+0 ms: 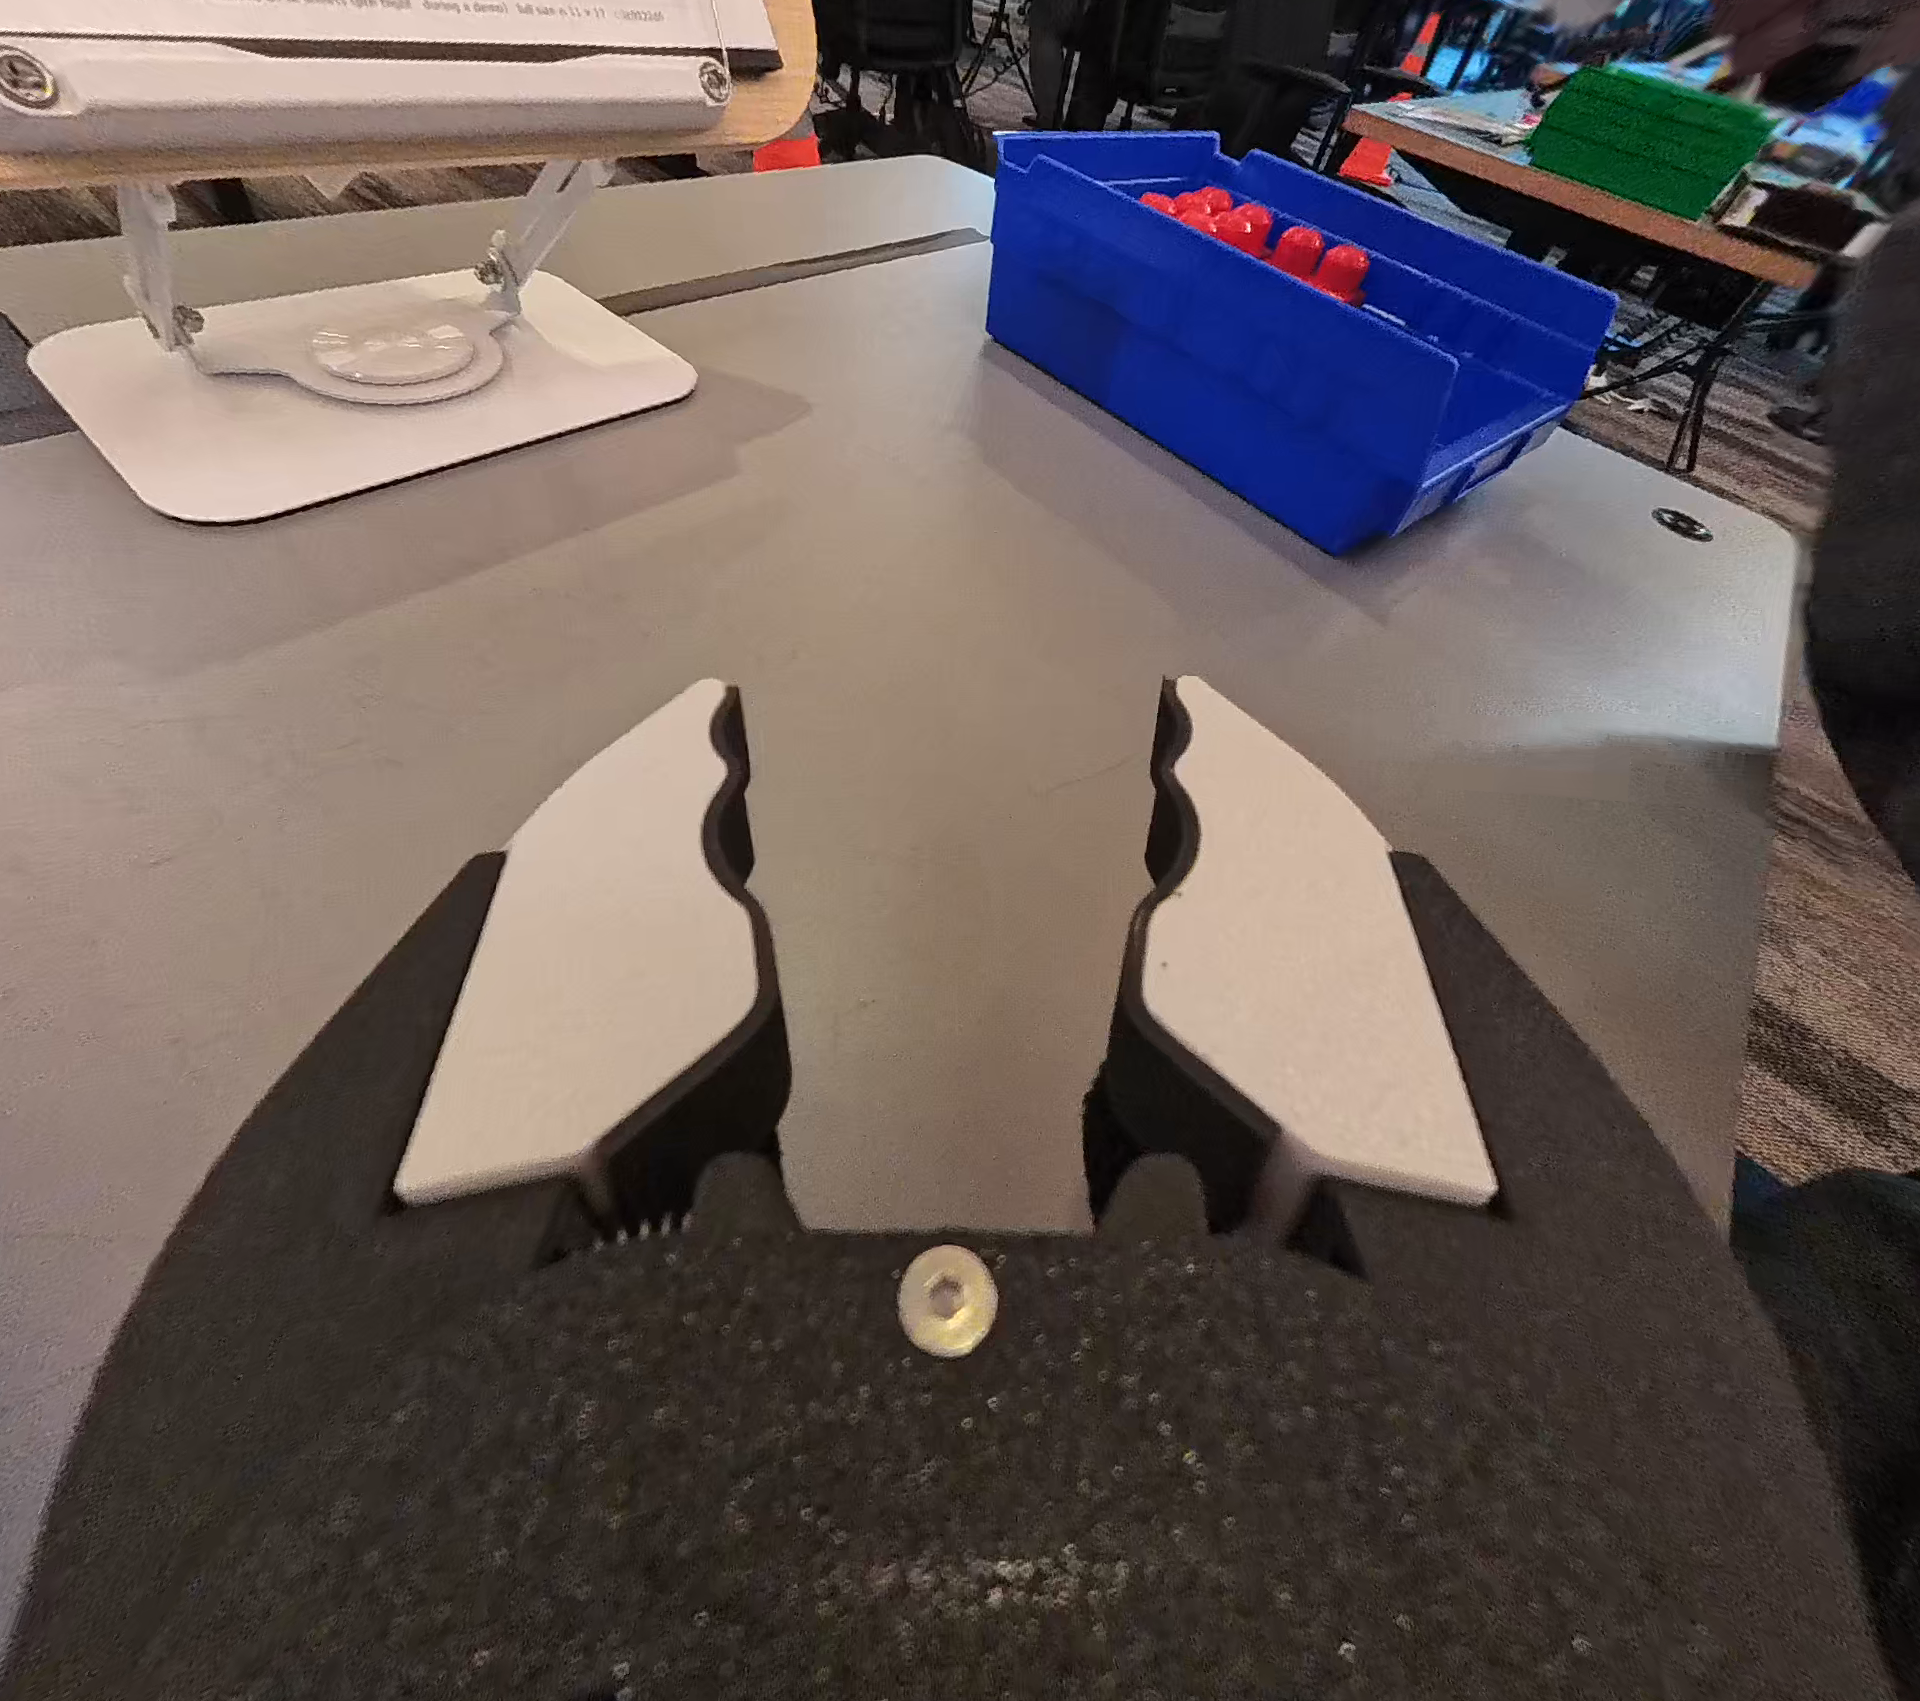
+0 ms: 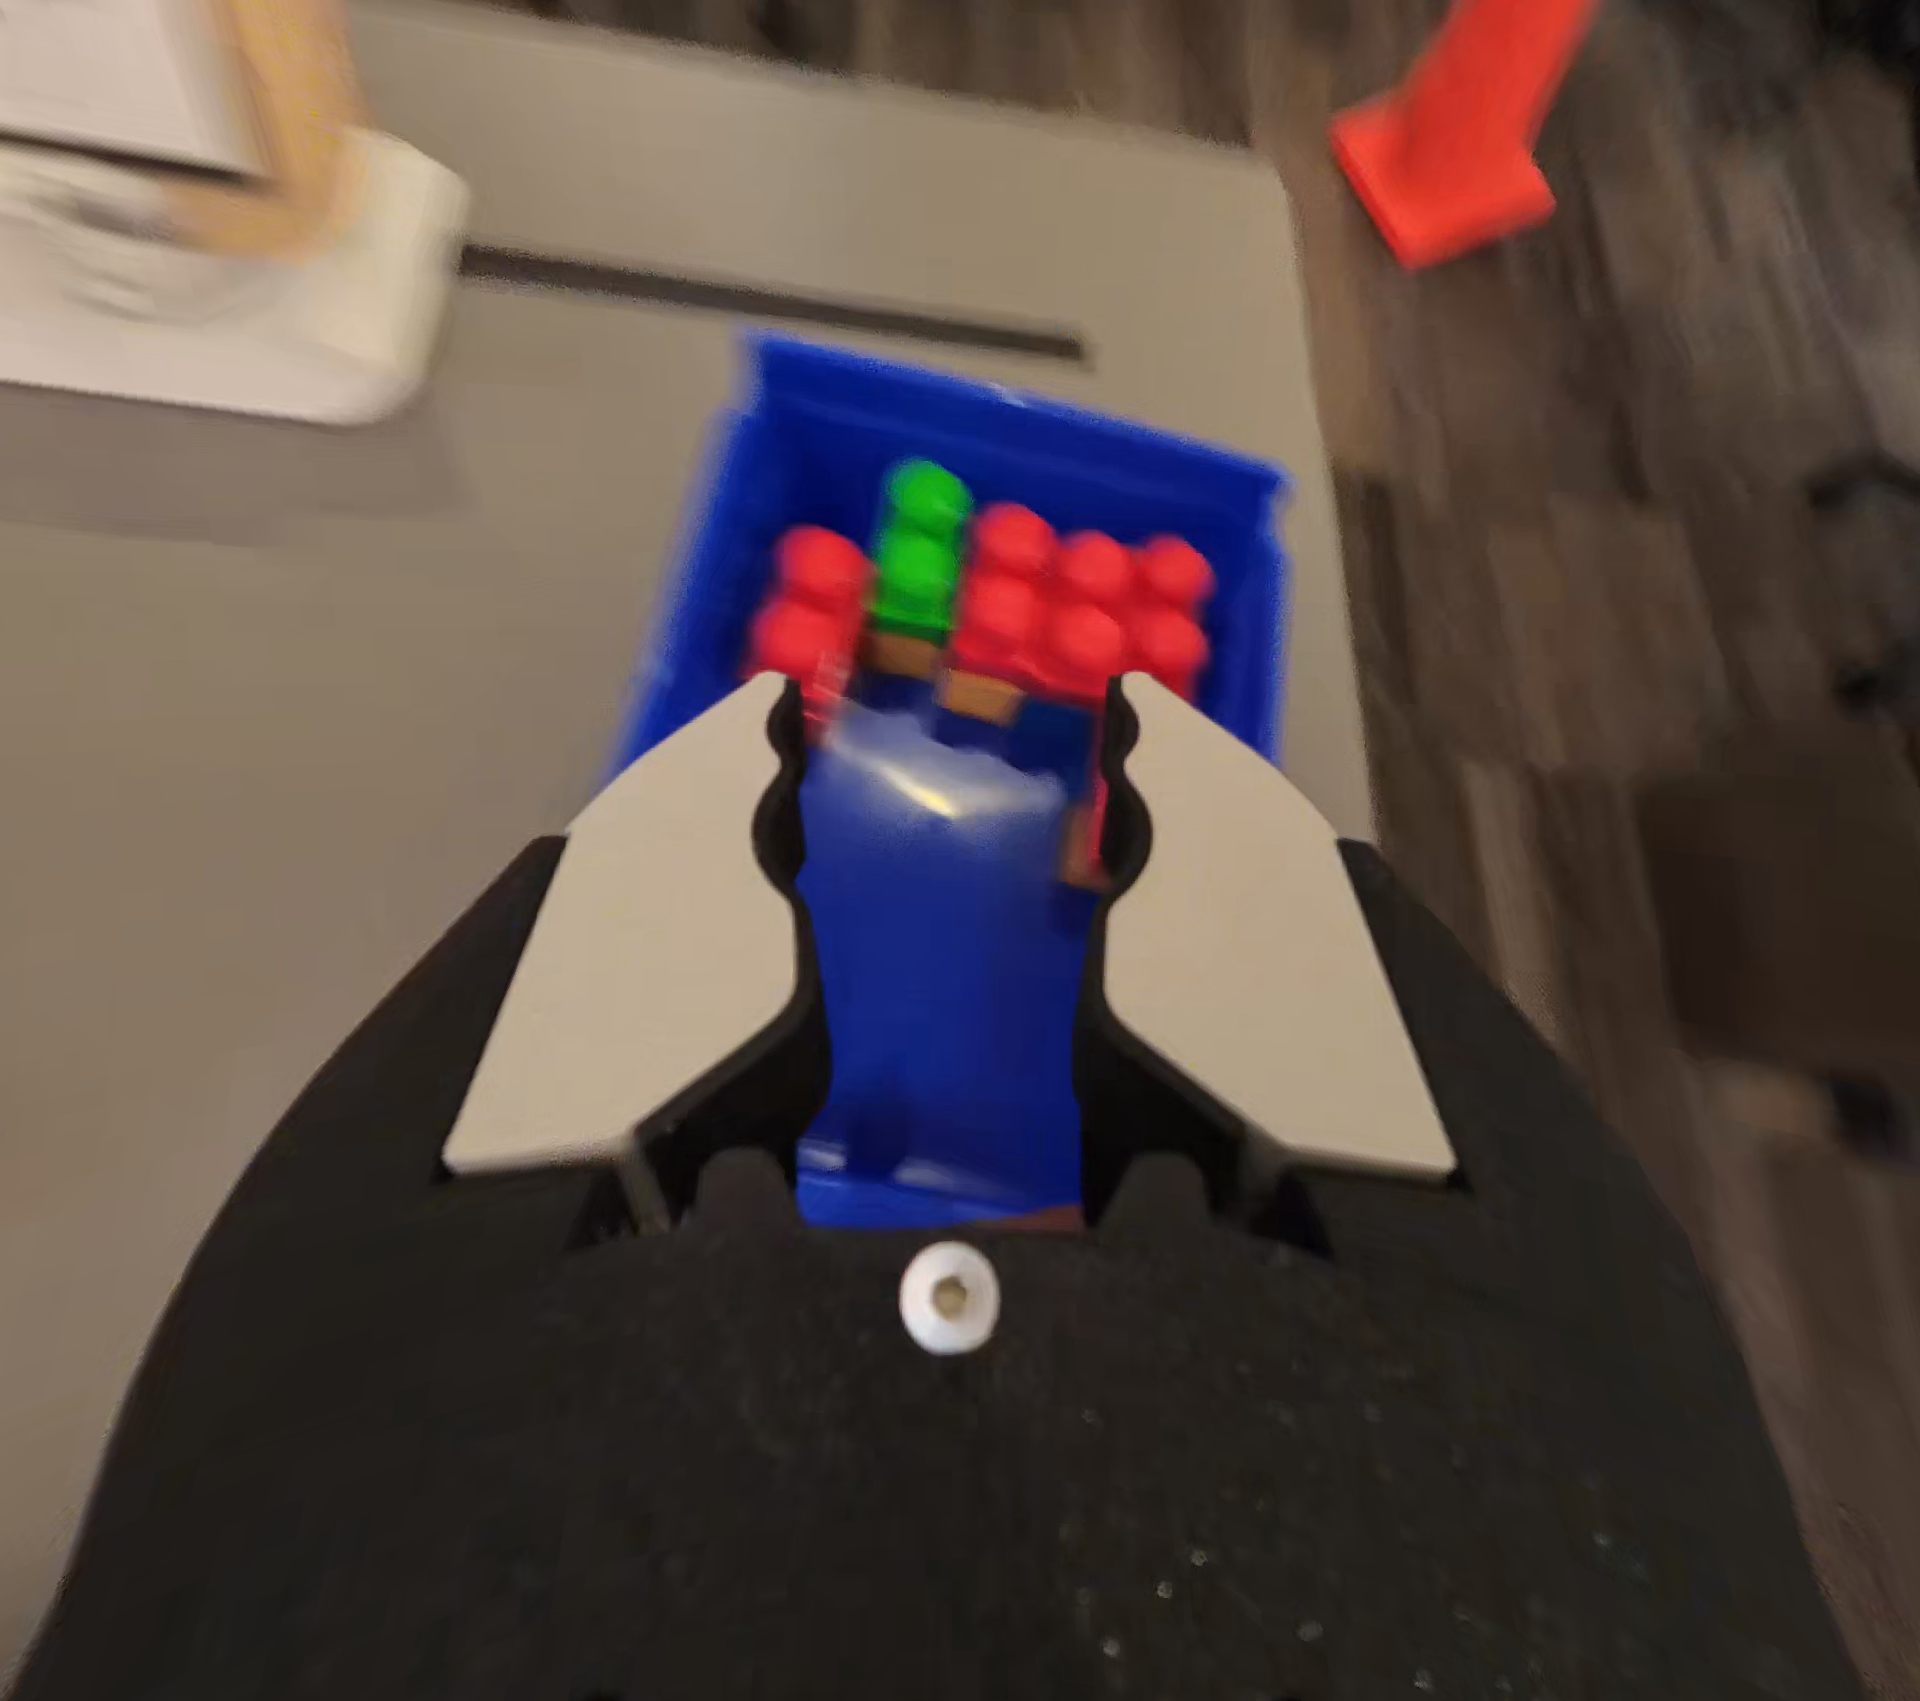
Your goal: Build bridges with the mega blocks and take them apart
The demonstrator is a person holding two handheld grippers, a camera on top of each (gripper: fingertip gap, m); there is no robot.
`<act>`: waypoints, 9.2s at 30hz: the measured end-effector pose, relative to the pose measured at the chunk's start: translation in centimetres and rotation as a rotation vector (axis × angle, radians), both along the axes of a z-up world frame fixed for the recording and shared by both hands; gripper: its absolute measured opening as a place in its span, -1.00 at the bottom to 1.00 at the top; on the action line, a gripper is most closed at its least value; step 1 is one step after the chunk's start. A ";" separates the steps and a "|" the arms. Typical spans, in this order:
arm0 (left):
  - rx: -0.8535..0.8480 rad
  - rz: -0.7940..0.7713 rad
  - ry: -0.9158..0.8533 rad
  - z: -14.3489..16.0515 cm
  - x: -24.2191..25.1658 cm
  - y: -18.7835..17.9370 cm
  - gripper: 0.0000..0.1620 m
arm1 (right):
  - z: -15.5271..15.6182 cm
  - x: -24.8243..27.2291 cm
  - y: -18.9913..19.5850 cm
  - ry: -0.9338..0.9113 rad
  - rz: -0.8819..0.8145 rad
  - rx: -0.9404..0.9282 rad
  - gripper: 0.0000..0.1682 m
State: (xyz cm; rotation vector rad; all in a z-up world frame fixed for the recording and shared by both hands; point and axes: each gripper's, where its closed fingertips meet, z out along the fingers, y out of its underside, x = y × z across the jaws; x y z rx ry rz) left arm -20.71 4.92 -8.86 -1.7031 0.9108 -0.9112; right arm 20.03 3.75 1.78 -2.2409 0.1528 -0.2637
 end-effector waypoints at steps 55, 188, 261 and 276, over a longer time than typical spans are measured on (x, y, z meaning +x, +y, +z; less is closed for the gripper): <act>-0.010 0.214 0.208 -5.3 -5.1 -4.9 -0.13 | -12.7 -32.6 -4.7 0.162 0.744 0.466 -0.38; -0.208 0.063 1.306 -5.8 -32.0 11.2 -0.09 | -13.9 -33.2 -4.3 0.186 0.778 0.372 -0.48; -0.028 0.129 1.261 -5.6 -25.4 27.4 -0.11 | -13.9 -33.4 -4.5 0.181 0.793 0.371 -0.49; 0.085 -0.307 1.393 -8.9 -24.2 29.1 -0.36 | -14.1 -33.5 -4.4 0.178 0.793 0.359 -0.49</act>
